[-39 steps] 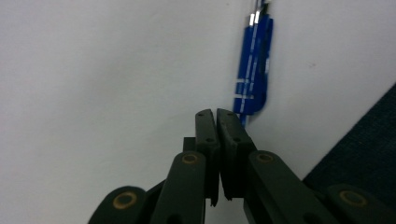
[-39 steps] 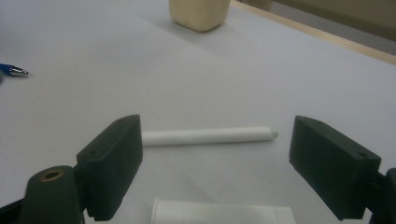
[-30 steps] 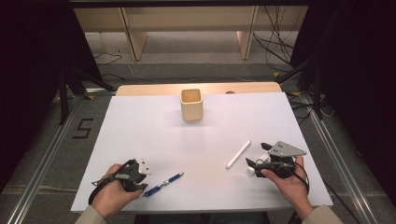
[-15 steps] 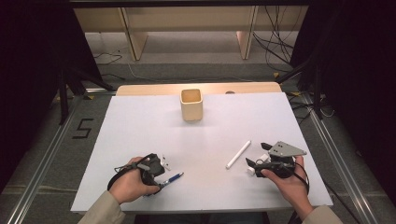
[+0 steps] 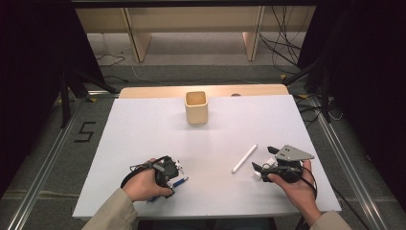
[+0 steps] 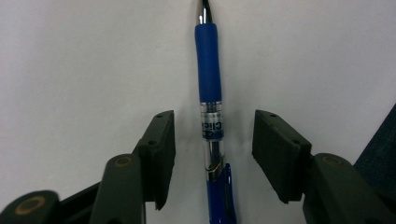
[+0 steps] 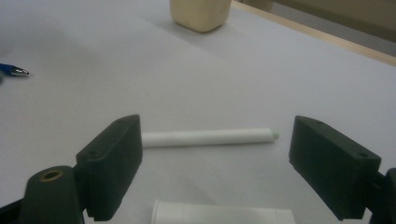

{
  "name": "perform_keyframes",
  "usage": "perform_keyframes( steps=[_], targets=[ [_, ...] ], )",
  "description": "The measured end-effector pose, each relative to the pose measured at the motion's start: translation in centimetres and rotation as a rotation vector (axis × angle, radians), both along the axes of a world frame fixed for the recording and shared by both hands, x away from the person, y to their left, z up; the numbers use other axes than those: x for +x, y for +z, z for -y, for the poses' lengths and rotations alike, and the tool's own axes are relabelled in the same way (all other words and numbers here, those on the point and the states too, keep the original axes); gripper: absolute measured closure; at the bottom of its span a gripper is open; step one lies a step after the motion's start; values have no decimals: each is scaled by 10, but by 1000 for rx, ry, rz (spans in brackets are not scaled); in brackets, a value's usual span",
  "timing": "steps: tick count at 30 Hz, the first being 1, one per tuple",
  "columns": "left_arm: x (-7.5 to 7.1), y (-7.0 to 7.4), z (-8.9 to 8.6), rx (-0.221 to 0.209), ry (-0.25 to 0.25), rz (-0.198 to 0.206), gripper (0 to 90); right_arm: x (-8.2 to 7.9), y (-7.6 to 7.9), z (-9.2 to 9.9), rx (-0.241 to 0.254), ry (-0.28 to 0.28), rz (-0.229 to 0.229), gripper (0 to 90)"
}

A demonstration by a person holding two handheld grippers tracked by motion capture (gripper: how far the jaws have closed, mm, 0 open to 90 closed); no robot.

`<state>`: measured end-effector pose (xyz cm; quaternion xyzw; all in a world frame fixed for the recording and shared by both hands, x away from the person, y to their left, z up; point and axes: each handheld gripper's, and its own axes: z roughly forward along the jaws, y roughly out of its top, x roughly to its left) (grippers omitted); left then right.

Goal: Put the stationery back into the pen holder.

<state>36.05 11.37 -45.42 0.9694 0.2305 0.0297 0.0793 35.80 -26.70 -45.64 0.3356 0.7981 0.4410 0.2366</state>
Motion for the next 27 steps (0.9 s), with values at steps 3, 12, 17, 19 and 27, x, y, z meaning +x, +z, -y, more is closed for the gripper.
perform_keyframes(
  steps=[3, 12, 17, 19, 27],
  targets=[
    [1, -2, 1, 1, 4, -14, 538, 0, 0, 0, 0, 0, 0, 181],
    [6, -5, -1, 7, 21, -46, 577, 0, 0, 0, 0, 1, 1, 181],
    [8, -5, -2, 7, 28, -54, 603, 0, 0, 0, -1, 1, 0, 181],
    [8, -5, -1, 14, 29, -50, 618, 0, 0, 0, -2, 1, 1, 180],
    [5, -5, 3, 37, 50, -35, 641, 0, 0, 0, 0, 0, 3, 180]
  ],
)
